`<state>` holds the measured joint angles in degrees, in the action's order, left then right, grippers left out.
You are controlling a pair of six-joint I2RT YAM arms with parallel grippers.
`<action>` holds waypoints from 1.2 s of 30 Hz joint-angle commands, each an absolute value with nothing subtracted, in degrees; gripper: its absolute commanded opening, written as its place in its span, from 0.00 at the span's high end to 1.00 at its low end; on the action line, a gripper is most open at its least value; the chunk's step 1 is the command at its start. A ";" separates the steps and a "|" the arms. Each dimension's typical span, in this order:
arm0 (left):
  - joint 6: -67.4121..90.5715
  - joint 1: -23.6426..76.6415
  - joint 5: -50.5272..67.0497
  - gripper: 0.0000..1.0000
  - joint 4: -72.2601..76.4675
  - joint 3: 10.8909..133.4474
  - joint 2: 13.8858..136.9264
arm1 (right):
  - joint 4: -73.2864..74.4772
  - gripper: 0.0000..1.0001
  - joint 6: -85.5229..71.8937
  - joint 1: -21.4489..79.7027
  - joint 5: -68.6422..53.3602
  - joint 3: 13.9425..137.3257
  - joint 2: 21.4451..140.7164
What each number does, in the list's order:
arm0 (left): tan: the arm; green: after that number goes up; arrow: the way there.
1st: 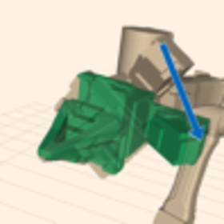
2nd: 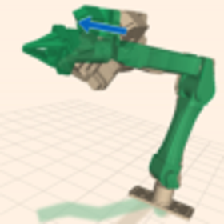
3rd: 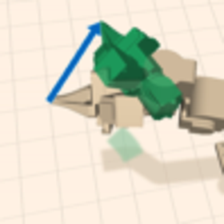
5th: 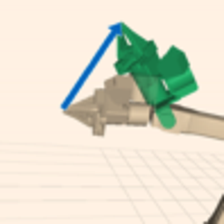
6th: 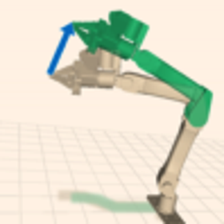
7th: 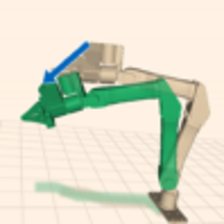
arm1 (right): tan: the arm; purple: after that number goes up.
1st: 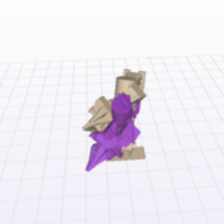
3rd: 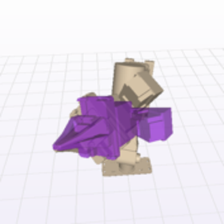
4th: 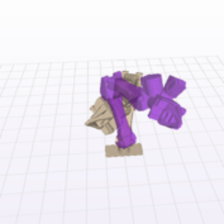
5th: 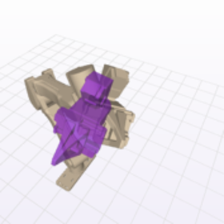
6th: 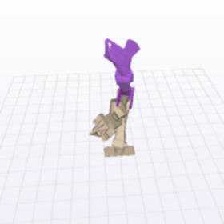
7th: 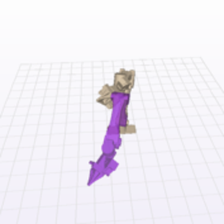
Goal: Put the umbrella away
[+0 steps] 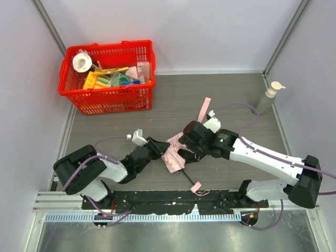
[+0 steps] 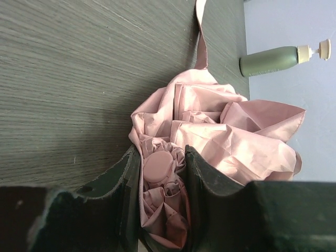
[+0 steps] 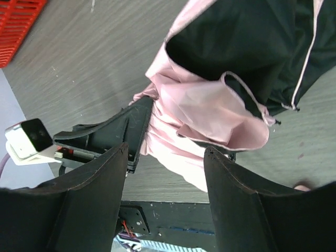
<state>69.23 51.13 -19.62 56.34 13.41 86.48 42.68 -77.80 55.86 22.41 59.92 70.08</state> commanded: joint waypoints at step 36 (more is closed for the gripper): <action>63.01 52.56 -27.16 1.00 72.16 7.29 89.38 | 40.88 0.87 -101.62 57.22 26.36 53.80 80.17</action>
<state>66.98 52.51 -24.60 70.81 8.05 89.41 44.40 -102.69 58.02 25.15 57.06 84.36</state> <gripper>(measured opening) 0.352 0.208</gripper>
